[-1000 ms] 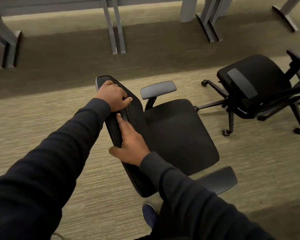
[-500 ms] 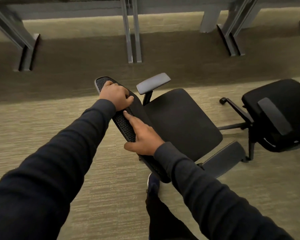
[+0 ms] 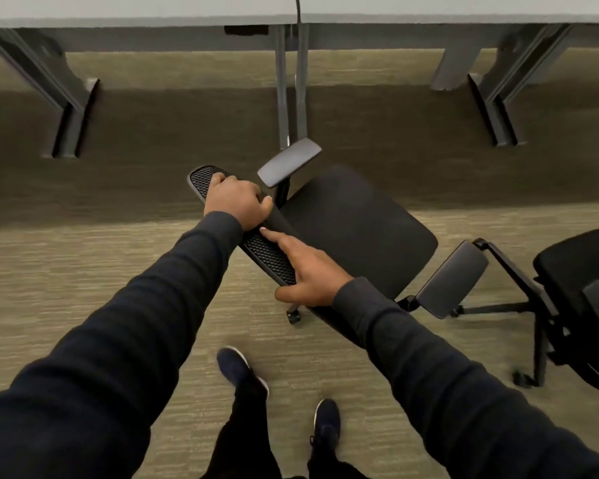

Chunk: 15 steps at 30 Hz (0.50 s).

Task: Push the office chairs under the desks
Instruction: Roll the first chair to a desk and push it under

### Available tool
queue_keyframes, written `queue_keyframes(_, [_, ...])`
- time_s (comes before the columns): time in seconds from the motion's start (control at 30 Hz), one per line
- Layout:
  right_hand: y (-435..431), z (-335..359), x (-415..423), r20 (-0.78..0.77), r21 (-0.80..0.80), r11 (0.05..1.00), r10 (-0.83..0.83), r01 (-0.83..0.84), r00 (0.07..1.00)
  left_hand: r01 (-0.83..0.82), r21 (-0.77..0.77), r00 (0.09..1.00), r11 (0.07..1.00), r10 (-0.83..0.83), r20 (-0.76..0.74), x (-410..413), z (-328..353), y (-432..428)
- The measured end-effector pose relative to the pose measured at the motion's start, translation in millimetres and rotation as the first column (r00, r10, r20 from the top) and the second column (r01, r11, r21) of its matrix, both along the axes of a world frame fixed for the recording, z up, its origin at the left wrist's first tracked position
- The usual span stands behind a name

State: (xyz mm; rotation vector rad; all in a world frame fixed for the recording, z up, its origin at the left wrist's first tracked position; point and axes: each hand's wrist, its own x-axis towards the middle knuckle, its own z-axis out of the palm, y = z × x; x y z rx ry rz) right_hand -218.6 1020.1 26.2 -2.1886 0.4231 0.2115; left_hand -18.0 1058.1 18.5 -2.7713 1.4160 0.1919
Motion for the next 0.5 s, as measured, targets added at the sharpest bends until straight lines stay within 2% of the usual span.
queue_keyframes(0.27, [-36, 3, 167, -0.012, 0.013, 0.997, -0.077, 0.077, 0.997, 0.048, 0.028, 0.999, 0.998, -0.048, 0.01, 171, 1, -42])
queue_keyframes(0.5, [-45, 2, 268, 0.01, 0.011, 0.994, -0.106, 0.105, 0.994, 0.083, 0.071, 0.996, 0.994, -0.084, 0.01, 274, 3, -58])
